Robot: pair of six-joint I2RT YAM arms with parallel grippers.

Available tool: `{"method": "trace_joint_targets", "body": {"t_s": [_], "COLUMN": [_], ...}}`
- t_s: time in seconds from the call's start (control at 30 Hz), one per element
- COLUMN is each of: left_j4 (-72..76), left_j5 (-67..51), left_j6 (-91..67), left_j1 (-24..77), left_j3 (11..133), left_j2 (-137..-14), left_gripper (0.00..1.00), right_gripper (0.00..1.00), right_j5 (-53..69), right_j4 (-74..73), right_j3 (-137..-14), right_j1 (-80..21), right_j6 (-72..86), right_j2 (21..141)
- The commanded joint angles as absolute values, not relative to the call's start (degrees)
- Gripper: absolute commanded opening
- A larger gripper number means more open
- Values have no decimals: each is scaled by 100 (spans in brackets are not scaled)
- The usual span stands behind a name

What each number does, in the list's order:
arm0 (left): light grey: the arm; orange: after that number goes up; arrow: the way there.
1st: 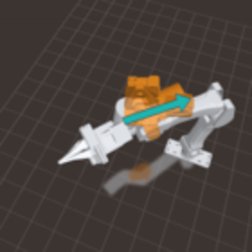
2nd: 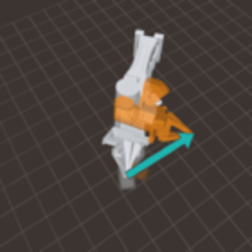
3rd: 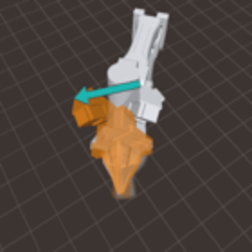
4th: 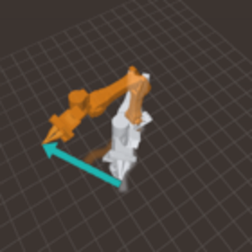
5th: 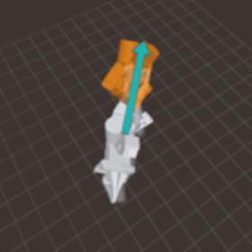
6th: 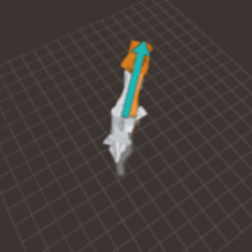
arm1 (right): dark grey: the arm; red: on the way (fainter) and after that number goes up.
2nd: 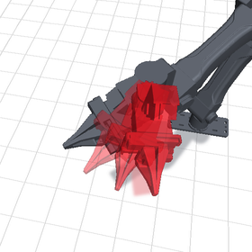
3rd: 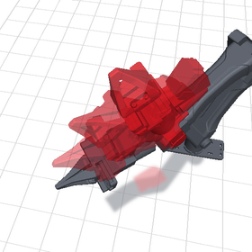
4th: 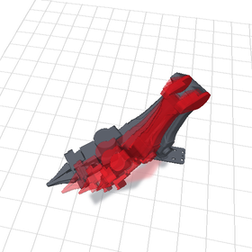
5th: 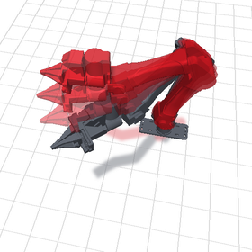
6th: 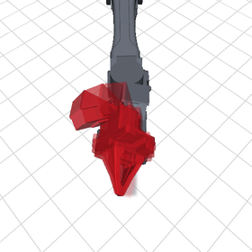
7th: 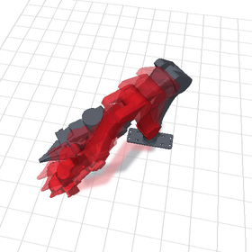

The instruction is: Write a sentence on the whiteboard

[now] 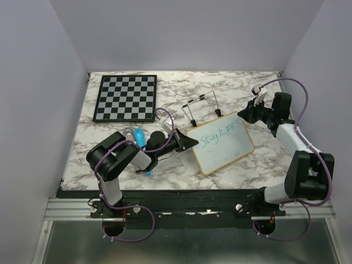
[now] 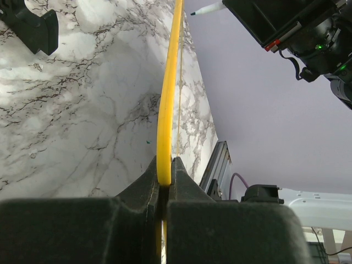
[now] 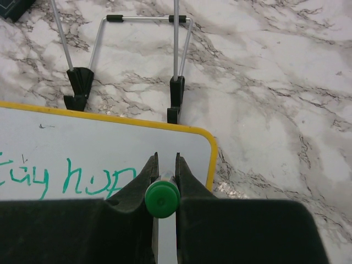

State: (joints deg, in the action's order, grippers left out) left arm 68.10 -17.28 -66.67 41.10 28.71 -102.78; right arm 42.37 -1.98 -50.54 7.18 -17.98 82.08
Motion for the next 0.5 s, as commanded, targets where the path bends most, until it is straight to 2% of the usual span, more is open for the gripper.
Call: {"method": "trace_joint_targets", "body": {"t_s": [0.0,0.47], "left_j4": [7102,7110], "left_j5": [-1881,-1872], "left_j6": [-6460,-6460], "left_j1": [4113,4113], "left_j3": [2918,2953], "left_j2": [-10265,-10292], "left_gripper": [0,0], "right_gripper": [0,1], "right_j5": [3929,4227], "right_j4": [237,352], "right_j3": [-5212,-5273], "right_j1": [694,694], "right_j6": [-1644,-1556], "right_j2": [8323,8622]}}
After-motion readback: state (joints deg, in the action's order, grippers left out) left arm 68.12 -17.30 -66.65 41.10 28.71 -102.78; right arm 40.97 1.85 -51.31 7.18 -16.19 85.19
